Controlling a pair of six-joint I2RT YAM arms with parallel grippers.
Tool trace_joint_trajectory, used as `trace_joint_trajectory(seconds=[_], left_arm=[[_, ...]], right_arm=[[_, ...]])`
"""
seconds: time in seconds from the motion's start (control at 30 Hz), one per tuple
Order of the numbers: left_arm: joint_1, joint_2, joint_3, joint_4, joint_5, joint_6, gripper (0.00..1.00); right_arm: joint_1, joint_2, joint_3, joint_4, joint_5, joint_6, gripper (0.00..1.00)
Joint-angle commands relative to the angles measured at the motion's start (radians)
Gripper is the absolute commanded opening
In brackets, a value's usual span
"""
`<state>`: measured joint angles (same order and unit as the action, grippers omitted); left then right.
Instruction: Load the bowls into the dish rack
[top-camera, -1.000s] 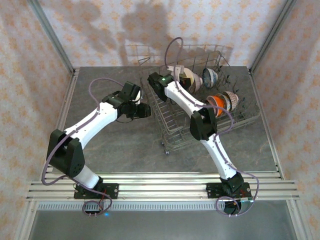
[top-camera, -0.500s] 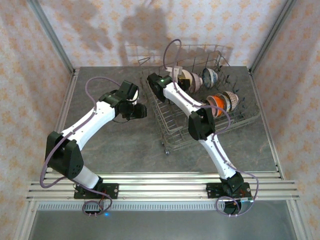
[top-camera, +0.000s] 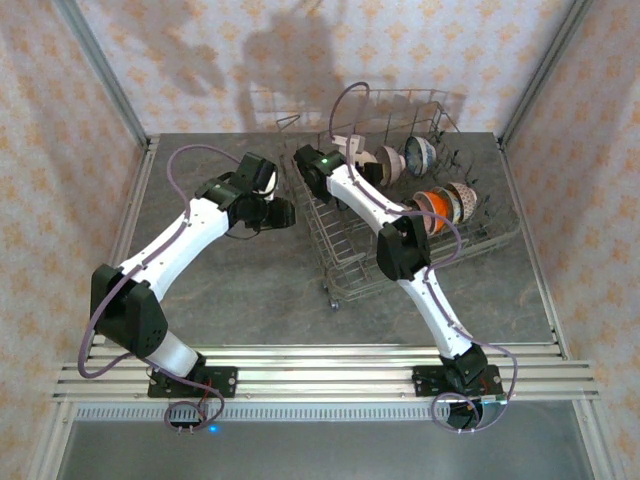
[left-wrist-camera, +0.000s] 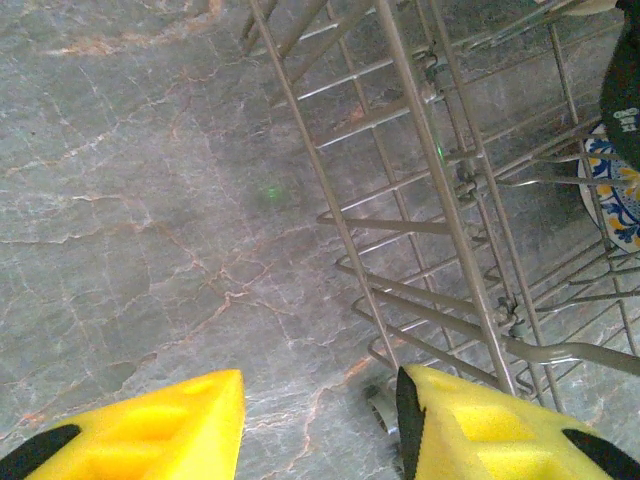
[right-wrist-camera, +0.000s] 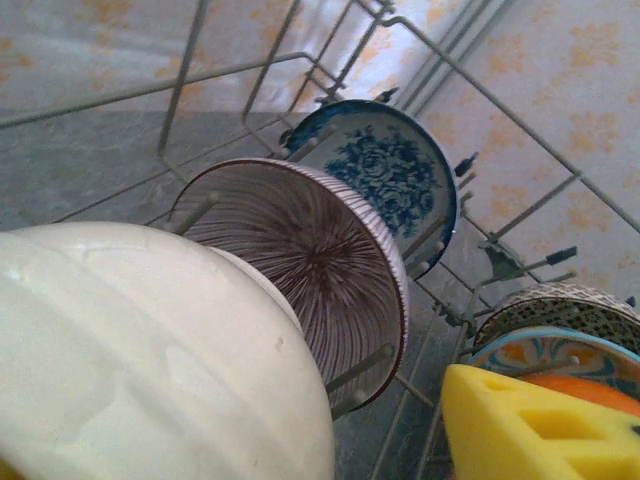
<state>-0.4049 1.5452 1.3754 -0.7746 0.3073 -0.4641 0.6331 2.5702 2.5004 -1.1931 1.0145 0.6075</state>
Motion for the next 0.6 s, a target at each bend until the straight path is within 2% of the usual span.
trace_joint_trajectory(seconds=[0.0,0.1,0.27,0.57], left_arm=[[0.008,0.006,0.053,-0.053,-0.088,0.034,0.48],[0.009,-0.023,0.078,-0.069,-0.178,0.058,0.51],[0.009,-0.048,0.137,-0.090,-0.217,0.074,0.52],[-0.003,-0.063,0.207,-0.058,-0.166,0.041,0.54]], right_arm=[[-0.004,-0.107,0.028,0.029,-0.066,-0.070,0.72],[-0.004,-0.143,0.020,0.037,-0.123,-0.090,0.83],[-0.004,-0.160,0.033,0.056,-0.174,-0.146,0.97],[-0.004,-0.251,0.012,0.149,-0.240,-0.268,1.00]])
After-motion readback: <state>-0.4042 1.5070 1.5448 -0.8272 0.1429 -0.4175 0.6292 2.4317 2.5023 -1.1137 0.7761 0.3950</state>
